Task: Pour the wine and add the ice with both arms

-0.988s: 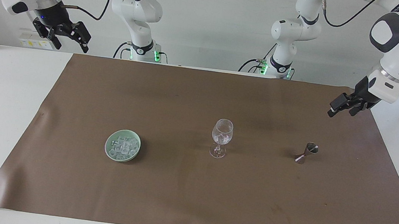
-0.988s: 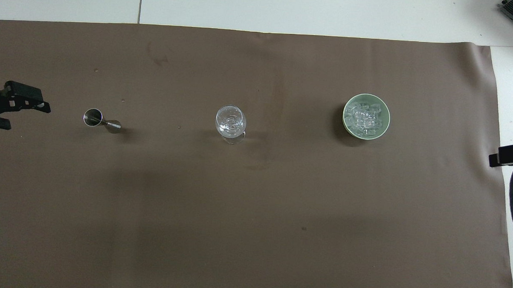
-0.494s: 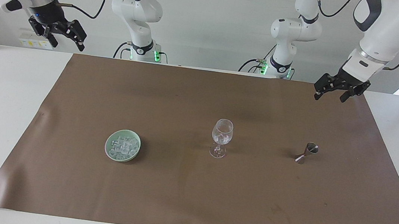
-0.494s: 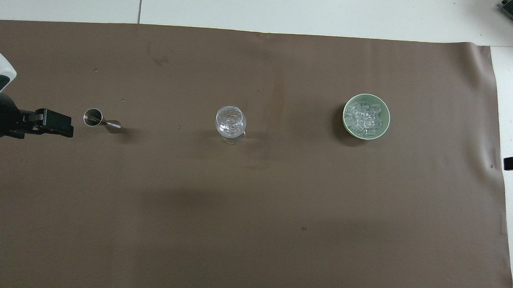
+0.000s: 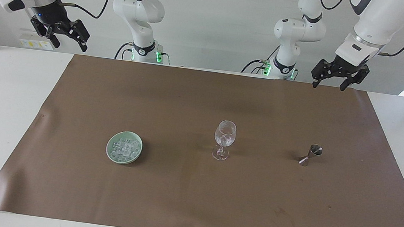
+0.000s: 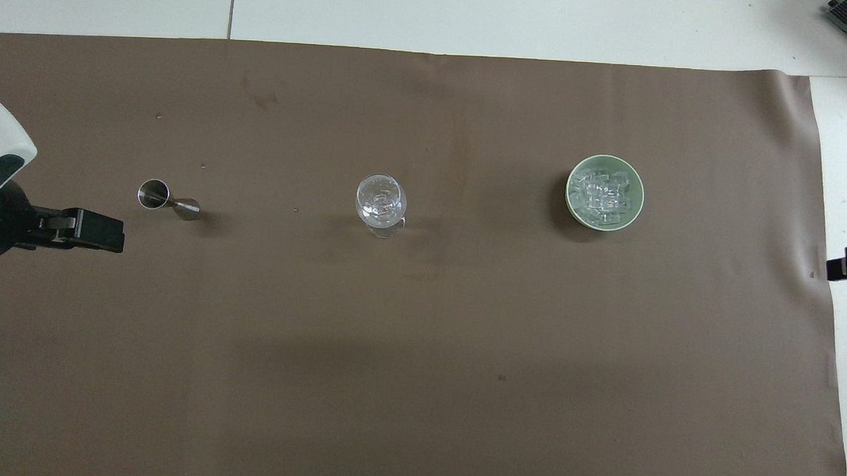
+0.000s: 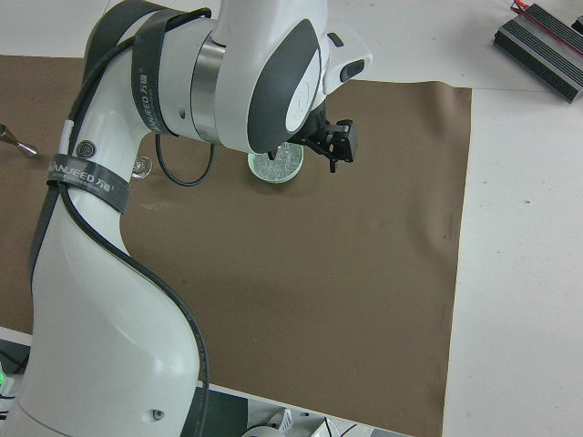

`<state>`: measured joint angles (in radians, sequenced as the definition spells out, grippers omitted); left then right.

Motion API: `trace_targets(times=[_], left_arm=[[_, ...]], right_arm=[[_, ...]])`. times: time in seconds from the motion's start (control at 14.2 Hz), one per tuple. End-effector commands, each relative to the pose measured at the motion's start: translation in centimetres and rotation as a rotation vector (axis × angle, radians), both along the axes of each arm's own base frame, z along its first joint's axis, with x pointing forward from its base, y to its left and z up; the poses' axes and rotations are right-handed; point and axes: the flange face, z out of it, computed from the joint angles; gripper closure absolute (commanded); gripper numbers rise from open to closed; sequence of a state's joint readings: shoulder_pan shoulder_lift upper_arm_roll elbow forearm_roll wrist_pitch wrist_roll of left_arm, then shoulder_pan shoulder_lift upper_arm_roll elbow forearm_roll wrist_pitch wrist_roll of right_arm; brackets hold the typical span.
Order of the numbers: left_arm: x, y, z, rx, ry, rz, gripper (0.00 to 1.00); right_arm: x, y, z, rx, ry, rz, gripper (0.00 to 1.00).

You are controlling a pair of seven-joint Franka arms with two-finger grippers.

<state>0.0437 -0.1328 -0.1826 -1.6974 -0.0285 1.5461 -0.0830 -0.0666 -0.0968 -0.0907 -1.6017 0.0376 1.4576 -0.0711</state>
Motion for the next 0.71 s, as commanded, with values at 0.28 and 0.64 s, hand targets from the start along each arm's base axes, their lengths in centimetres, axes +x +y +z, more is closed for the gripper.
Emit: trace_targets(times=[0.28,0.64], left_arm=[[0.8,1.9,0.5,-0.014,-0.048,0.027,0.00],[0.8,1.5,0.6,-0.025,-0.048,0.023,0.00]], right_arm=[[-0.9,0.4,2.0,-0.018,-0.030,0.021,0.00],[-0.9,0.2,2.1,-0.018,-0.030,0.016,0.00]])
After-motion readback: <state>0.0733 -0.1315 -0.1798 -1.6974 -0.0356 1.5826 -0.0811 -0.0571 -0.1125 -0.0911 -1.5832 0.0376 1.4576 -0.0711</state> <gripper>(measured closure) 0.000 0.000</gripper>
